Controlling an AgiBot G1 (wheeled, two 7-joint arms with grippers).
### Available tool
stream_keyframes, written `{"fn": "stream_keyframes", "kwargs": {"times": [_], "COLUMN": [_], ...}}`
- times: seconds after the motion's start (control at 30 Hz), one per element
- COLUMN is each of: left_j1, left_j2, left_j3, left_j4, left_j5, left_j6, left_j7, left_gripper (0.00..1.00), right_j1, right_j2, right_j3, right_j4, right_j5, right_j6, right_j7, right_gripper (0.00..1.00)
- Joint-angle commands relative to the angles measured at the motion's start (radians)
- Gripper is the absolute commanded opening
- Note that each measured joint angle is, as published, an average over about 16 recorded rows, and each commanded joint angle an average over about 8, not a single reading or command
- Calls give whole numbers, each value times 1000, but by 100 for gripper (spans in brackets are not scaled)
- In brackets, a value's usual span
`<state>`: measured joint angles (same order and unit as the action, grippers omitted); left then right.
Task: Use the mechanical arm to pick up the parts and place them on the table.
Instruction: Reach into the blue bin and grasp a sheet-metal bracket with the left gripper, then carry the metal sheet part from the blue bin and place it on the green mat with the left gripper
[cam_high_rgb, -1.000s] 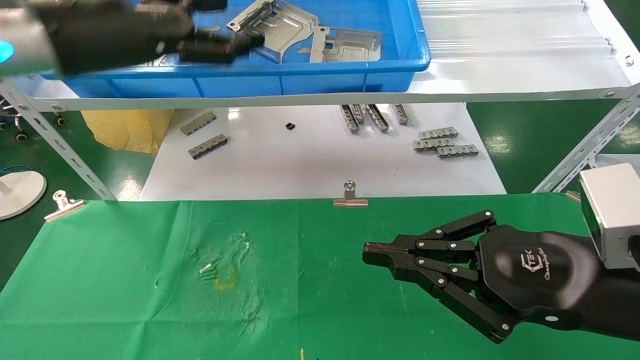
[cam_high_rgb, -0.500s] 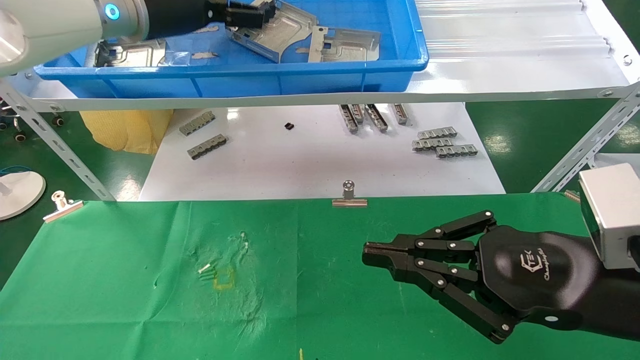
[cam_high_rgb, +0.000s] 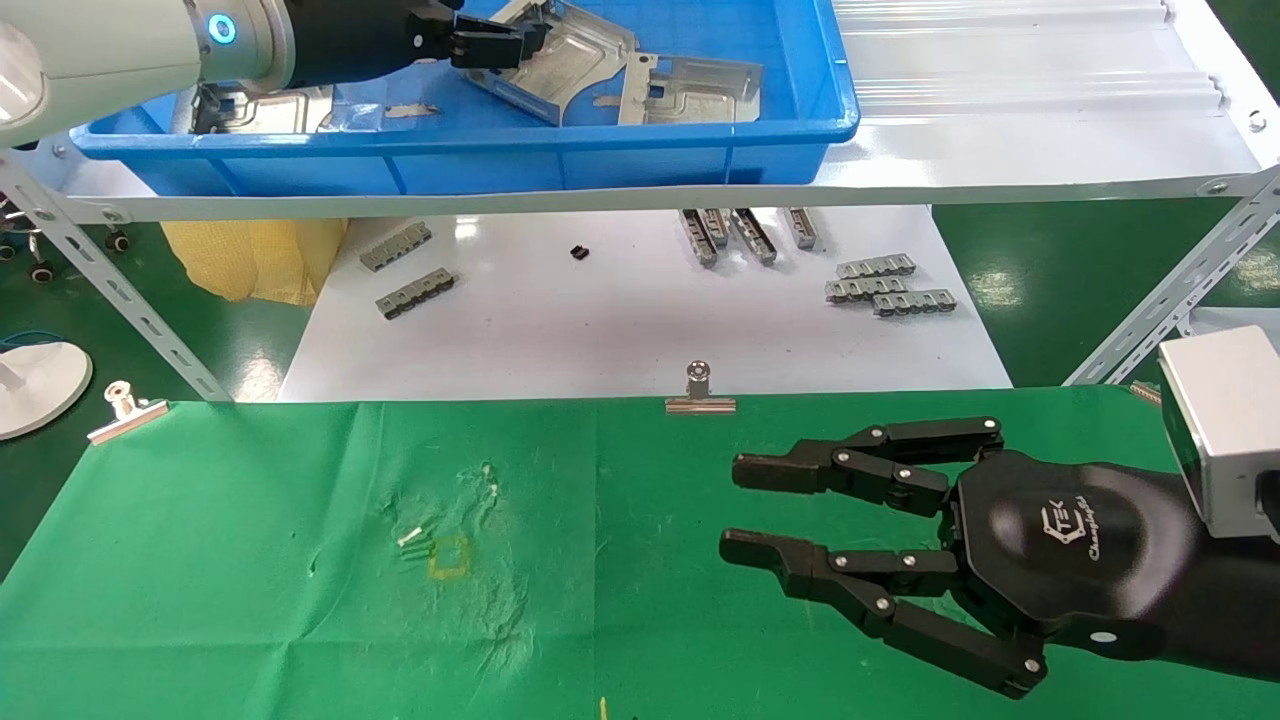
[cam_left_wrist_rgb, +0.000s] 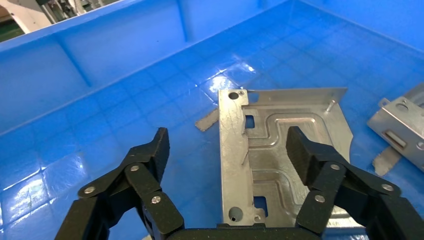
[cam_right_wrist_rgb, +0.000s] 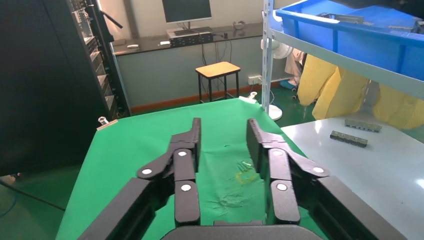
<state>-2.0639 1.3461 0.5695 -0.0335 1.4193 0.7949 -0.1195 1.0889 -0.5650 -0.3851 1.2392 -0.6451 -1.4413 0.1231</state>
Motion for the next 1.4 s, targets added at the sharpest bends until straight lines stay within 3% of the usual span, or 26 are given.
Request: {"fn": "stream_keyframes", "kwargs": {"times": [0.03, 0.8, 1.13, 1.4], "left_j1": [0, 6, -27, -39], "left_j2": [1, -1, -17, -82], "left_j3": [5, 21, -5, -31], "left_j4": [-4, -37, -71, -71], "left_j5": [7, 10, -35, -79], "left_j6": [2, -17, 7, 186], "left_j7": [-2, -4, 118, 261], "left_gripper": [0, 0, 0, 0], "right_j1": [0, 0, 0, 0], "right_j2": [0, 0, 0, 0], "right_j3": [0, 0, 0, 0], "right_j4": [0, 0, 0, 0], "right_j5": [0, 0, 0, 0], "right_j6": [0, 0, 0, 0], "right_j7": [0, 0, 0, 0], "right_gripper": [100, 100, 100, 100]}}
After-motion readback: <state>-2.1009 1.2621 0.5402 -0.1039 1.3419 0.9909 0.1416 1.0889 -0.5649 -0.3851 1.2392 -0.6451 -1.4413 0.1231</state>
